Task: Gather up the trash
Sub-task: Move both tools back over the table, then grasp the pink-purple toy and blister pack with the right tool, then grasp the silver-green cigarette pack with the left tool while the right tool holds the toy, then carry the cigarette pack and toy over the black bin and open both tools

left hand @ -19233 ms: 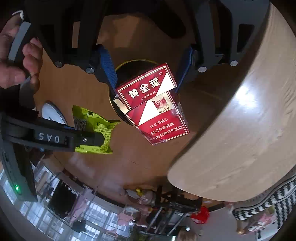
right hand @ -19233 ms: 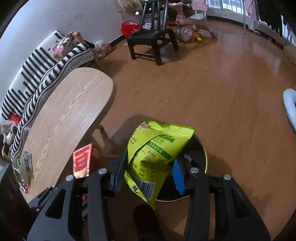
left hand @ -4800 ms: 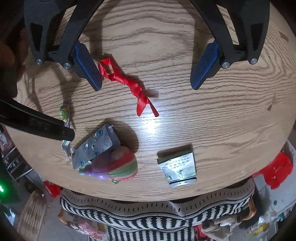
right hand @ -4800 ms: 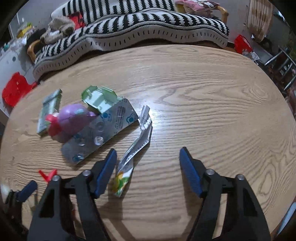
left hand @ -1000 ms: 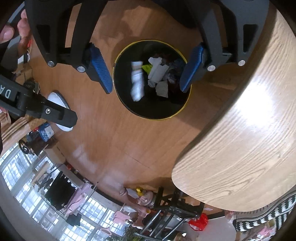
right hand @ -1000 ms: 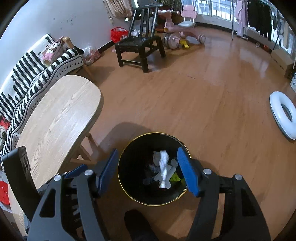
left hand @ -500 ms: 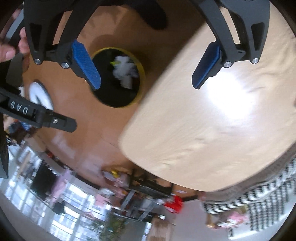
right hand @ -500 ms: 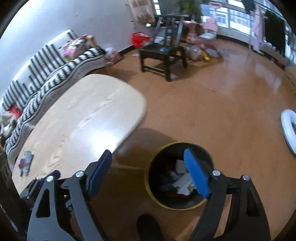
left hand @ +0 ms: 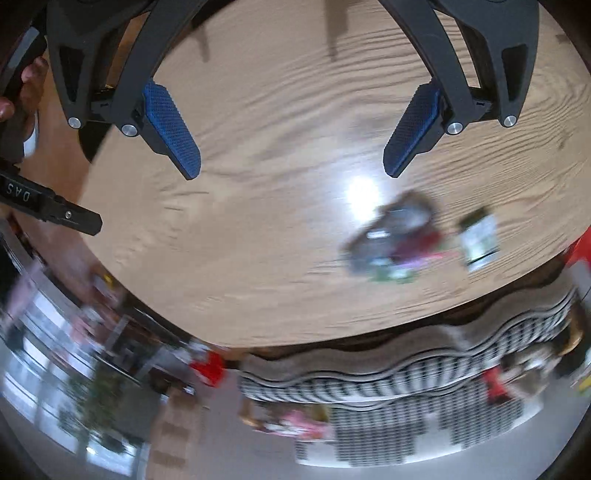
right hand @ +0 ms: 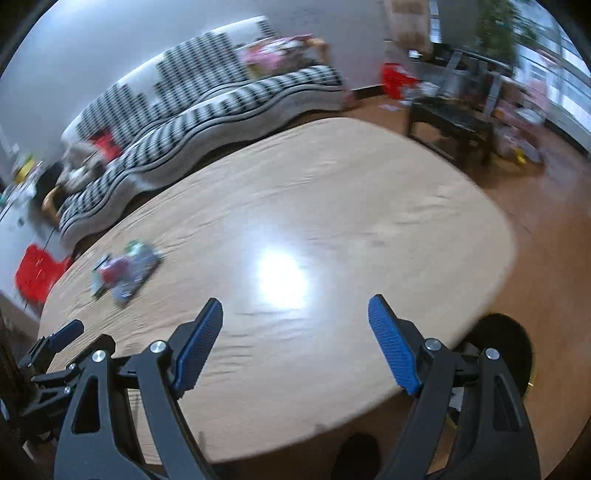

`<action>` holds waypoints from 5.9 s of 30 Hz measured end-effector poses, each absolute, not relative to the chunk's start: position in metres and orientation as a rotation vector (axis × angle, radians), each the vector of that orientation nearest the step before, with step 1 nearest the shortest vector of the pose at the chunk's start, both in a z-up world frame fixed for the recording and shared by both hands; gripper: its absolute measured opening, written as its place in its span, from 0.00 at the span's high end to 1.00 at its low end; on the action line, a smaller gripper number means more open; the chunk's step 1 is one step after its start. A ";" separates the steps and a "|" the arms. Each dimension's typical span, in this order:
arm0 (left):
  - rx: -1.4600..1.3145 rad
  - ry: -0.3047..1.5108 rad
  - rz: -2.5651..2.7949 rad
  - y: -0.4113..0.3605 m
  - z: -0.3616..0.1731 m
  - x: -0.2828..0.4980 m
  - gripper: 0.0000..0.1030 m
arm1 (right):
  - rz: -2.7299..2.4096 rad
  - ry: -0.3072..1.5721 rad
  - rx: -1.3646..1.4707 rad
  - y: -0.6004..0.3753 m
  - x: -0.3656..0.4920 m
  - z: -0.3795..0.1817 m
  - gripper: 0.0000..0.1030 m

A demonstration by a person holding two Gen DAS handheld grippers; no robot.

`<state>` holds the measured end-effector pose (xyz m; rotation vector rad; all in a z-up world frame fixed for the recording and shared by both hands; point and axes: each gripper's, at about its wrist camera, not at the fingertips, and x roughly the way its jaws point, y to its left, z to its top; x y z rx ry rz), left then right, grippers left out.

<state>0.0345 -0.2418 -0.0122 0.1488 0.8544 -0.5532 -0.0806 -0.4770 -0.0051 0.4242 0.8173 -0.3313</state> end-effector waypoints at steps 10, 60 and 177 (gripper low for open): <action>0.067 0.892 -0.342 -0.121 -0.024 0.081 0.06 | -0.138 0.853 0.306 -0.365 0.003 -0.006 0.24; -0.003 0.959 -0.122 -0.128 -0.095 0.219 0.07 | 0.077 0.843 0.199 -0.298 0.142 -0.041 0.42; 0.312 0.907 -1.058 -0.454 -0.046 -0.107 0.45 | -0.638 0.808 0.525 -0.635 -0.259 -0.019 0.52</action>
